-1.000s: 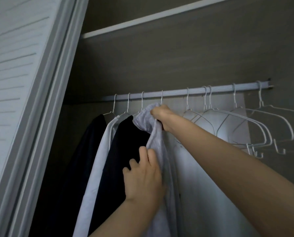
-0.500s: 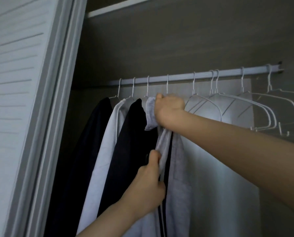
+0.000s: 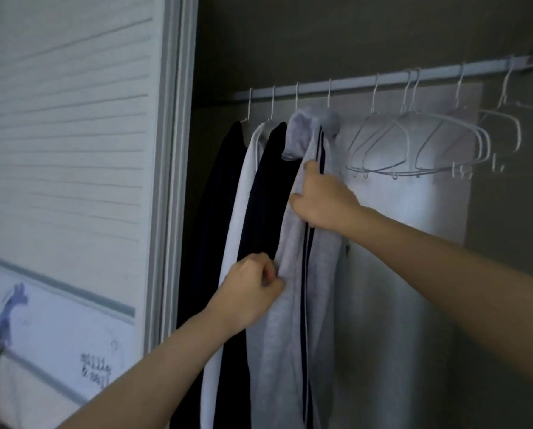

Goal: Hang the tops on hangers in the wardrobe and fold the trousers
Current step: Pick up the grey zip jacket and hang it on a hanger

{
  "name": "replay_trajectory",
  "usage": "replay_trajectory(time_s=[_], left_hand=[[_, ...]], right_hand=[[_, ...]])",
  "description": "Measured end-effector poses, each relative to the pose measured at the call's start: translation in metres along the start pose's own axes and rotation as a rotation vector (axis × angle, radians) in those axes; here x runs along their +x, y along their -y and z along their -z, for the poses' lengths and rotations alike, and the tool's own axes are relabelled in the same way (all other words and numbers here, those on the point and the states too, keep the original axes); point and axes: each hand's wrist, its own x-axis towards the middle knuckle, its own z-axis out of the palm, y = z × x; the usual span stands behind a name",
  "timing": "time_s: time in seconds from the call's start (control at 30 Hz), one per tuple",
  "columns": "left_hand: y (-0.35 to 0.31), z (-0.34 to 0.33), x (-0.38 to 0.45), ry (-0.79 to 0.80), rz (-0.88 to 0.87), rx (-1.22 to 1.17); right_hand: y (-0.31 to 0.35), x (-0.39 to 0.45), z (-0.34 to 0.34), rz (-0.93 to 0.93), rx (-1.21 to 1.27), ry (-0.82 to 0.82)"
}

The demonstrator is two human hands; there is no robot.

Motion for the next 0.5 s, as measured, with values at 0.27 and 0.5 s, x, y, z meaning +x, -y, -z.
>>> replay_trajectory(time_s=[0.27, 0.5], left_hand=[[-0.004, 0.044, -0.149, -0.117, 0.300, -0.215], [-0.017, 0.068, -0.314, -0.352, 0.588, -0.108]], right_hand=[[0.027, -0.138, -0.050, -0.055, 0.442, 0.082], [0.081, -0.271, -0.097, -0.021, 0.791, 0.418]])
